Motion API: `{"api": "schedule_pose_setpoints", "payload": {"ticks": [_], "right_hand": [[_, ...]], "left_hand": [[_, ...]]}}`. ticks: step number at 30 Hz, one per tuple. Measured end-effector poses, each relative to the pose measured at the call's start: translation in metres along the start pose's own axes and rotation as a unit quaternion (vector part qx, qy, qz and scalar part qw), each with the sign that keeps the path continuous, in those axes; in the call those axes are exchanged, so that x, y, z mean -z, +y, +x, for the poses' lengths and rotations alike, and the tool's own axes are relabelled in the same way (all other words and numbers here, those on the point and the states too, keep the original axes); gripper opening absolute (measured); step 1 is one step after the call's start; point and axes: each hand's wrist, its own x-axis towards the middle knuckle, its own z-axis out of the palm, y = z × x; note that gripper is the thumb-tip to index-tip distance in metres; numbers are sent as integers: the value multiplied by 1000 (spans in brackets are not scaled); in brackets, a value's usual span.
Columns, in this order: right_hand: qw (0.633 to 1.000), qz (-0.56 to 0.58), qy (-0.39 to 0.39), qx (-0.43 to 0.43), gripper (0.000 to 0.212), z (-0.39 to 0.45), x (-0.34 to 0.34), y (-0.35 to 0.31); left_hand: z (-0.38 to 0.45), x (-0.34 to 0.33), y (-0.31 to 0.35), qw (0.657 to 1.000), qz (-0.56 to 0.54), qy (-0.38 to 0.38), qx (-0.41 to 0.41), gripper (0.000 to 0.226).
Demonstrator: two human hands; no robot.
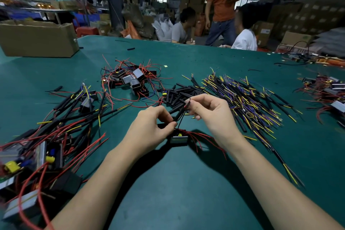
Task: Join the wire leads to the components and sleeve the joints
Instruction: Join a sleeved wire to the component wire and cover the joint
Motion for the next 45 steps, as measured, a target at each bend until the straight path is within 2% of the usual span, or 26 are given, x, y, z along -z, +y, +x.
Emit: {"api": "schedule_pose_setpoints", "payload": {"ticks": [3,5,7,12,15,16,18,20,22,25,29,31,33,34,35,37,39,45], "right_hand": [[1000,6,-30,-3,10,3,0,0],[999,-16,-41,5,12,4,0,1],[999,-17,-38,8,12,3,0,1],[998,-10,-60,-13,4,7,-1,0],[995,55,-42,-73,24,17,3,3],[995,32,-20,-89,20,22,4,6],[987,-134,-14,-89,9,30,2,15],[953,-289,-55,-75,8,36,-7,22],[917,-382,-92,-73,10,38,-19,25],[882,-451,-115,-68,8,41,-31,28],[866,-489,-103,-21,13,41,-33,25],[915,-402,-16,-28,12,38,-26,19],[978,-163,72,-107,8,29,-14,9],[985,-12,84,-151,7,22,-7,4],[973,114,81,-182,6,14,-1,0],[945,243,72,-206,9,-1,8,-5],[937,274,58,-209,15,-8,11,-10],[964,181,58,-187,10,-9,7,-12]], "left_hand": [[-1,-1,3,994,-113,5,8,14],[0,-1,9,968,-247,-18,31,24],[0,-1,12,942,-328,-45,54,34],[2,-2,8,934,-342,-63,76,10],[3,1,6,932,-345,-63,89,7],[3,3,5,932,-344,-60,92,8],[4,6,3,932,-344,-57,97,10],[5,8,0,932,-345,-56,101,9],[5,10,-2,932,-344,-48,105,8],[5,10,-3,935,-335,-18,111,4],[8,10,-4,933,-336,26,123,11],[8,10,-3,934,-333,34,121,11],[7,8,-2,939,-325,32,109,9],[7,7,-1,941,-320,29,104,7],[6,6,0,944,-314,26,100,6],[6,4,1,950,-298,15,93,8],[5,2,2,956,-280,7,85,10],[3,0,2,964,-258,2,70,14]]}}
